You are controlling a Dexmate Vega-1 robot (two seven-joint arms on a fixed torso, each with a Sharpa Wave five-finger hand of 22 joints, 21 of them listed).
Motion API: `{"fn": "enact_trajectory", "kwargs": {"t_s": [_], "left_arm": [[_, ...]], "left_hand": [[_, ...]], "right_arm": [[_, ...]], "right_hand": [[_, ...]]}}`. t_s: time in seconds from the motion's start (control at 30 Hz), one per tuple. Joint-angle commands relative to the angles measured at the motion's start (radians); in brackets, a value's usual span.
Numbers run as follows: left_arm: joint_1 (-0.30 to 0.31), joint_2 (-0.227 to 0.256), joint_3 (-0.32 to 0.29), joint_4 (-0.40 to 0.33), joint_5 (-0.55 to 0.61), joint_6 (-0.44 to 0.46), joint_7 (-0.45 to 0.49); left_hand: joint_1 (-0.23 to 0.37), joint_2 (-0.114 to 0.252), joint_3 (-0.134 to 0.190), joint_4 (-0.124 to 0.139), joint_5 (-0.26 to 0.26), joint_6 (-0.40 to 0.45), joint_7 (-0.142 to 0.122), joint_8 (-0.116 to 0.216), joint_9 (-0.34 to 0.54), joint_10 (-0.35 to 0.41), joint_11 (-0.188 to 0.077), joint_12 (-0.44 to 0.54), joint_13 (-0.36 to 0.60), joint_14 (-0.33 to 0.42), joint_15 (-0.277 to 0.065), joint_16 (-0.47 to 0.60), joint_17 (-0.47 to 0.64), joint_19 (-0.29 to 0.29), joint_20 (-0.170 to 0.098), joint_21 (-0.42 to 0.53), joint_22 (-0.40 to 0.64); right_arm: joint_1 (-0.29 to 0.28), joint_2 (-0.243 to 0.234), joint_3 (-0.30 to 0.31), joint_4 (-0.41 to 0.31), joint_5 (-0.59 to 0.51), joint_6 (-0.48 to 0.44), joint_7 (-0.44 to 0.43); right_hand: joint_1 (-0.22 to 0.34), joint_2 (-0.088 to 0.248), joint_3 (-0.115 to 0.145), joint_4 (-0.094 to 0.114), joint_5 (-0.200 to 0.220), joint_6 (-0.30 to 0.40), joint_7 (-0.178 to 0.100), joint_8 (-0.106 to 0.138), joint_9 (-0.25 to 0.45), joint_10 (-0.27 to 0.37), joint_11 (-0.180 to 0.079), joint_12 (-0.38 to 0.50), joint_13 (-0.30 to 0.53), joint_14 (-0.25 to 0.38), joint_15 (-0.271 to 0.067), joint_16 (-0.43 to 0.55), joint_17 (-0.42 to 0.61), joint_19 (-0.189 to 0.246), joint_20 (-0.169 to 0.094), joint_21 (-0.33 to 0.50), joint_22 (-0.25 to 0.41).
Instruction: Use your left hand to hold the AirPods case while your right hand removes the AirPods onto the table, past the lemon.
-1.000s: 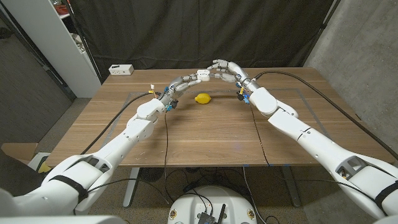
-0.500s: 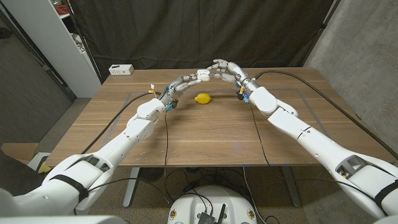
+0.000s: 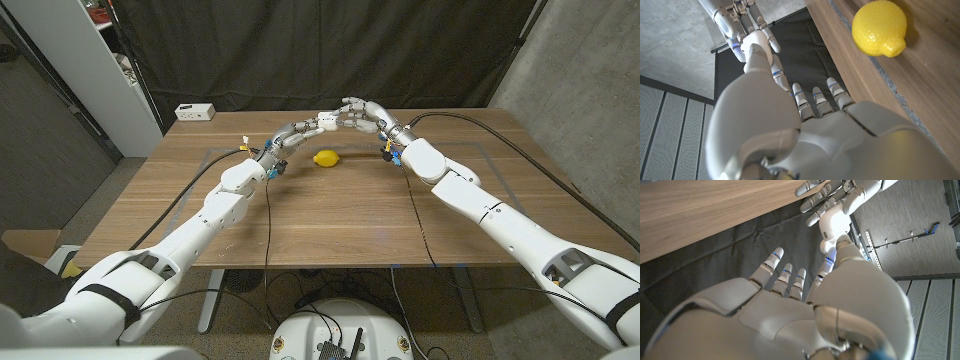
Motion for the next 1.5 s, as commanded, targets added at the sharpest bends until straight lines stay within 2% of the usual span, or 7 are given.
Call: {"fn": "enact_trajectory", "kwargs": {"t_s": [0.03, 0.43, 0.7, 0.87, 1.17, 1.3, 1.5], "left_arm": [[0.011, 0.004, 0.003, -0.023, 0.005, 0.010, 0.013], [0.014, 0.005, 0.004, -0.029, 0.007, 0.009, 0.017], [0.011, 0.004, 0.005, -0.025, 0.005, 0.010, 0.012], [0.011, 0.007, 0.005, -0.026, 0.006, 0.011, 0.010], [0.010, 0.006, 0.003, -0.021, 0.002, 0.010, 0.008], [0.009, 0.003, 0.003, -0.015, 0.001, 0.007, 0.006], [0.009, 0.002, 0.002, -0.012, -0.001, 0.007, 0.005]], "left_hand": [[-0.011, 0.006, 0.086, 0.005, 0.003, 0.049, -0.037, 0.005, 0.128, 0.002, 0.000, -0.003, 0.002, -0.003, -0.037, -0.003, 0.002, 0.001, 0.002, 0.004, 0.000], [-0.013, 0.004, 0.089, 0.000, 0.003, 0.049, -0.039, 0.004, 0.129, 0.003, -0.002, -0.003, 0.002, -0.003, -0.039, -0.003, 0.001, 0.001, 0.001, 0.004, 0.000], [-0.017, 0.005, 0.091, -0.002, 0.003, 0.050, -0.038, 0.004, 0.129, 0.001, -0.003, -0.004, 0.002, -0.003, -0.040, -0.003, 0.001, 0.002, 0.002, 0.004, 0.000], [-0.017, 0.004, 0.093, -0.005, 0.003, 0.052, -0.038, 0.003, 0.127, 0.002, -0.003, -0.004, 0.002, -0.004, -0.039, -0.004, 0.001, 0.002, 0.001, 0.004, 0.000], [-0.020, 0.004, 0.095, -0.007, 0.003, 0.052, -0.036, 0.002, 0.127, 0.001, -0.003, -0.004, 0.002, -0.004, -0.039, -0.003, 0.001, 0.001, 0.002, 0.004, 0.000], [-0.021, 0.005, 0.096, -0.009, 0.003, 0.051, -0.037, 0.001, 0.127, 0.002, -0.003, -0.004, 0.002, -0.004, -0.039, -0.003, 0.001, 0.001, 0.002, 0.004, 0.000], [-0.022, 0.005, 0.097, -0.010, 0.002, 0.050, -0.038, 0.001, 0.128, 0.002, -0.004, -0.005, 0.002, -0.004, -0.038, -0.003, 0.001, 0.001, 0.002, 0.004, 0.000]], "right_arm": [[-0.007, -0.016, 0.001, -0.019, 0.008, -0.019, 0.017], [-0.002, -0.022, -0.007, -0.022, -0.009, -0.025, 0.020], [-0.001, -0.023, -0.014, -0.025, -0.027, -0.028, 0.015], [0.005, -0.027, -0.022, -0.032, -0.052, -0.037, 0.011], [0.007, -0.026, -0.025, -0.036, -0.070, -0.048, 0.005], [0.007, -0.026, -0.024, -0.034, -0.074, -0.048, 0.000], [0.008, -0.030, -0.021, -0.035, -0.070, -0.055, 0.006]], "right_hand": [[-0.002, 0.011, 0.001, 0.011, -0.003, 0.014, 0.001, -0.003, 0.000, 0.009, 0.001, 0.004, 0.001, -0.006, -0.054, 0.001, 0.004, -0.004, -0.004, -0.003, 0.002], [-0.012, 0.020, -0.001, 0.017, -0.008, 0.029, 0.002, -0.006, -0.002, 0.030, -0.001, 0.010, -0.001, -0.006, -0.054, 0.005, 0.008, -0.008, -0.003, -0.002, 0.002], [-0.007, 0.021, 0.000, 0.010, -0.012, 0.053, 0.002, -0.003, -0.002, 0.042, 0.001, 0.014, -0.003, -0.004, -0.059, 0.007, 0.007, -0.008, -0.003, -0.001, 0.002], [-0.004, 0.021, 0.001, 0.007, -0.013, 0.032, 0.003, -0.017, -0.004, 0.043, 0.003, 0.013, -0.004, -0.004, -0.062, 0.008, 0.008, -0.008, -0.006, 0.000, 0.002], [0.009, 0.021, 0.005, -0.004, -0.016, 0.041, 0.039, -0.024, -0.008, 0.059, 0.006, 0.017, -0.007, 0.000, -0.073, 0.012, 0.008, -0.006, -0.010, 0.002, 0.002], [0.026, 0.019, 0.010, -0.016, -0.016, 0.050, 0.046, -0.026, -0.008, 0.070, 0.012, 0.020, -0.009, 0.009, -0.081, 0.014, 0.006, -0.003, -0.015, 0.003, 0.002], [0.035, 0.031, 0.018, -0.017, -0.015, 0.037, 0.048, -0.035, -0.008, 0.075, 0.010, 0.020, -0.010, 0.009, -0.085, 0.016, 0.007, -0.002, -0.019, 0.004, 0.002]]}}
